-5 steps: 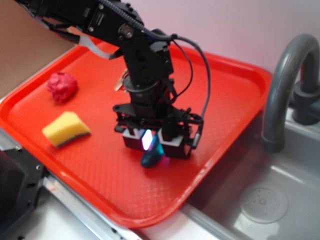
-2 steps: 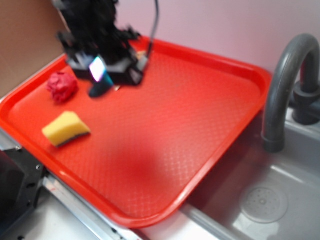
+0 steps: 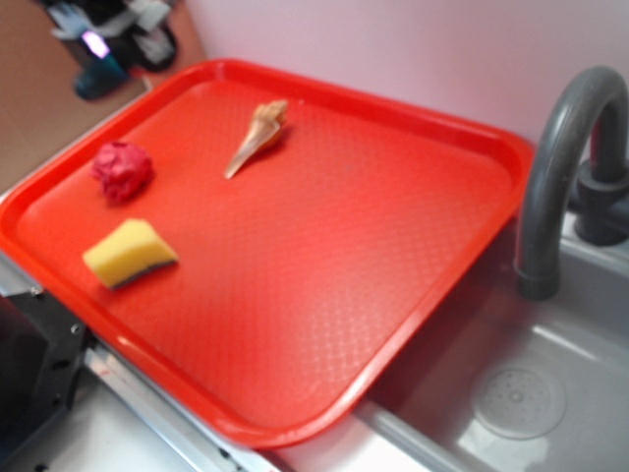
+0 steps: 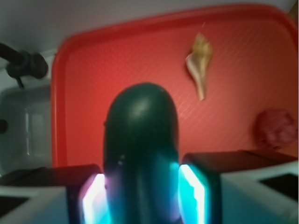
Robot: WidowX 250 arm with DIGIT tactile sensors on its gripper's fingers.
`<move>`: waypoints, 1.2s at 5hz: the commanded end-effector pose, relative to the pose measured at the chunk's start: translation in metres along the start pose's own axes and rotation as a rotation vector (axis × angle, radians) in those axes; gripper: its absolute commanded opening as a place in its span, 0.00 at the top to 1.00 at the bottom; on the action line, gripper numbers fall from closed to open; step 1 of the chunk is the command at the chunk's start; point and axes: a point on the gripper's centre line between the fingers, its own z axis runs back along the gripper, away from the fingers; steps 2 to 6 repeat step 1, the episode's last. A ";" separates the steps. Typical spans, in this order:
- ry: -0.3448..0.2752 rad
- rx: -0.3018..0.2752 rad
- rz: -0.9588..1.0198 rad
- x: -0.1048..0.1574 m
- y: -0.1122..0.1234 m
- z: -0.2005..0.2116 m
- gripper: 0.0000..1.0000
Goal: Grab the plastic pickle.
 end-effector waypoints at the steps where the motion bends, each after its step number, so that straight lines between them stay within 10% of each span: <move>1: 0.010 0.060 0.077 0.012 0.007 -0.002 0.50; 6: 0.010 0.060 0.077 0.012 0.007 -0.002 0.50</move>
